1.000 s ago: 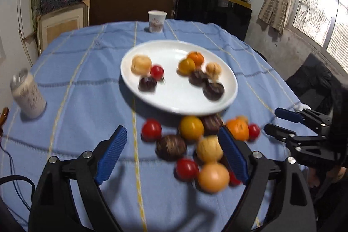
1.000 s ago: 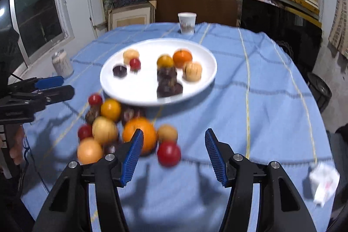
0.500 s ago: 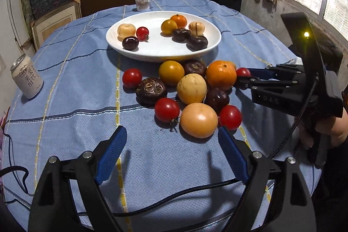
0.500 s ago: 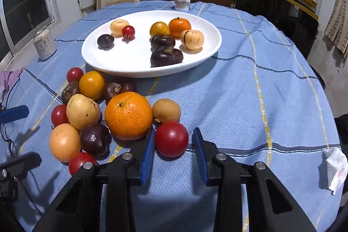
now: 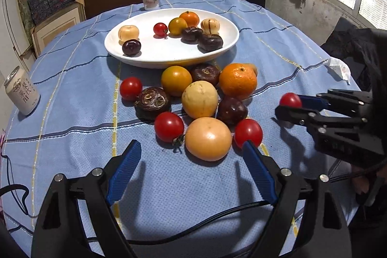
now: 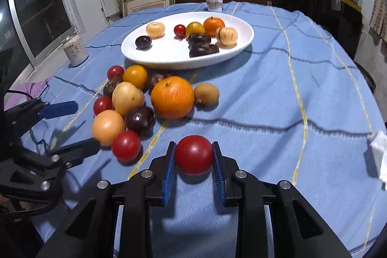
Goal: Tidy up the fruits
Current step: 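Grasp the large pale orange fruit with the left tool while the right tool holds the tomato, then carry both fruits onto the white plate and open both tools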
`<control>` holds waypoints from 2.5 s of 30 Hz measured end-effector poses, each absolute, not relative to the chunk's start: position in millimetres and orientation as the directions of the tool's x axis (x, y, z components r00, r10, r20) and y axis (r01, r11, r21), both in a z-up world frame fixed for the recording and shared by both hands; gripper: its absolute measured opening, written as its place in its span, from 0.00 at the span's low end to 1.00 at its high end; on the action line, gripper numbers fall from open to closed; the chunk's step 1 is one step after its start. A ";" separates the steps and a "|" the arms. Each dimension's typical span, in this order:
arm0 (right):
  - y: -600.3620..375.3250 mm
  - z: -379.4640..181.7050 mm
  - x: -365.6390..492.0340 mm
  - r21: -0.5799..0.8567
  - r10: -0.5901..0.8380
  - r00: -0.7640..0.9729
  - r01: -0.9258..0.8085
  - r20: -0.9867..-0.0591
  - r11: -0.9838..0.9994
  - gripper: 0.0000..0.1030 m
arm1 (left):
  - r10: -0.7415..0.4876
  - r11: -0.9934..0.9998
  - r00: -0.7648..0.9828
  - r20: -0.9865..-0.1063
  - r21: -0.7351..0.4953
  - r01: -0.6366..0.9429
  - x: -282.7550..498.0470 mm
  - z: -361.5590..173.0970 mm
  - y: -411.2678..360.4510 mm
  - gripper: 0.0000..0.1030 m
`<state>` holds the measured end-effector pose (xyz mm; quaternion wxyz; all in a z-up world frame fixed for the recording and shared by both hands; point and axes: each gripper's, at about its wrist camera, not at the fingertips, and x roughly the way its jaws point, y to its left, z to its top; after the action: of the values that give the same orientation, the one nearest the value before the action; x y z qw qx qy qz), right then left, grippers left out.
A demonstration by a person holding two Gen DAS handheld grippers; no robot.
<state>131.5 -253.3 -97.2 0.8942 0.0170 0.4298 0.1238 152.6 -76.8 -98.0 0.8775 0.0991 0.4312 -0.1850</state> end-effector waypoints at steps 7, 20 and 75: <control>-255.5 -96.7 128.6 0.168 0.268 0.601 -0.218 -0.753 0.961 0.29 | -0.209 0.940 0.533 -0.820 -0.018 0.341 172.6 -111.4 -74.3 0.80; -260.4 -92.2 125.5 0.206 0.312 0.617 -0.239 -0.722 0.949 0.30 | -0.138 0.973 0.540 -0.830 -0.011 0.232 163.1 -108.4 -26.2 0.80; -252.7 -52.2 137.7 0.095 0.237 0.671 -0.242 -0.703 0.966 0.29 | -0.280 0.928 0.637 -0.718 -0.032 0.371 162.3 -38.8 -43.7 0.40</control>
<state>137.7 -252.7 -52.2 0.9140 -0.0029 0.3840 0.1311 162.3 -43.7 -38.8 0.9028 0.0595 0.3858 -0.1803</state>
